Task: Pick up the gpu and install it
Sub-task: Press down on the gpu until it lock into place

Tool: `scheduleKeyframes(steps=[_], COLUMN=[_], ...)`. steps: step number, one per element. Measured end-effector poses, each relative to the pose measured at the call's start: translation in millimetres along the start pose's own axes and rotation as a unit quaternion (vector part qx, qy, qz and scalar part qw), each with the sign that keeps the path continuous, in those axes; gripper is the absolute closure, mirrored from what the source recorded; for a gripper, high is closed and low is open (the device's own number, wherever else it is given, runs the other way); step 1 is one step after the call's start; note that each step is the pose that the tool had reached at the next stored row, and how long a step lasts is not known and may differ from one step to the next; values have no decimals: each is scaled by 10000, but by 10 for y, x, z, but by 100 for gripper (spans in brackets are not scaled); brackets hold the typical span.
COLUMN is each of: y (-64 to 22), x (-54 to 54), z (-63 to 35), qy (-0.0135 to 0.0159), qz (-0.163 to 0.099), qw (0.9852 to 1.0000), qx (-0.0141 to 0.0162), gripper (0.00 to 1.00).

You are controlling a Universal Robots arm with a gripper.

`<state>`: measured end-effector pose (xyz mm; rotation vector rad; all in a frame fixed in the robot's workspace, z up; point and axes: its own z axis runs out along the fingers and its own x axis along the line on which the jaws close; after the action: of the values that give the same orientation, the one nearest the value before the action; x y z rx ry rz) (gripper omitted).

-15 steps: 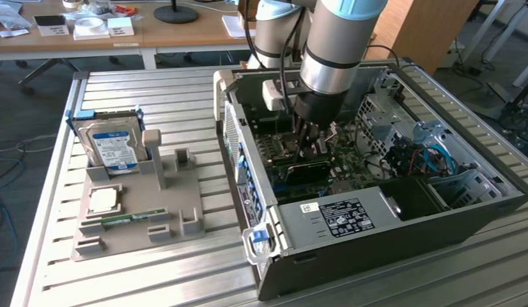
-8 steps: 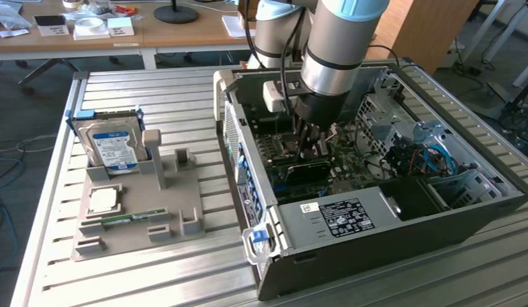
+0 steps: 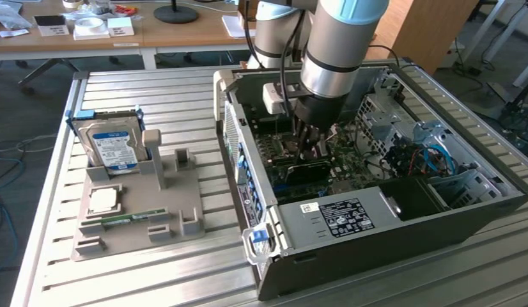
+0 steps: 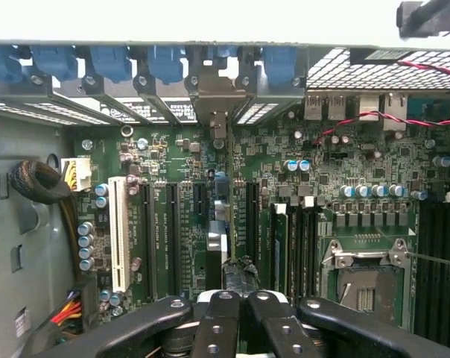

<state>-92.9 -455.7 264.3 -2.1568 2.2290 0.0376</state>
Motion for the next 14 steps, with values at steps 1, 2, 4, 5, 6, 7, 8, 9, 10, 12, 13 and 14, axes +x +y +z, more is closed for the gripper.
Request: scheduleKeyframes(steps=[1,2,4,5,6,7,8,9,10,12,13,14], y=[0,0,0,0,0,0,0,0,0,1,0,0], x=[1,1,2,1,1,1,2,2,2,3,2,2], z=[4,5,5,5,6,11,16,19,19,20,21,22], qy=[1,2,3,2,2,0,2,3,3,3,2,1], qz=[0,0,0,0,0,0,0,0,0,0,0,0], qw=[10000,10000,10000,10000,10000,10000,10000,10000,10000,10000,10000,10000], qx=[-1,-1,-1,-1,-1,0,-1,-1,-1,-1,-1,-1], gripper=[89,89,89,89,89,89,89,89,89,89,89,89])
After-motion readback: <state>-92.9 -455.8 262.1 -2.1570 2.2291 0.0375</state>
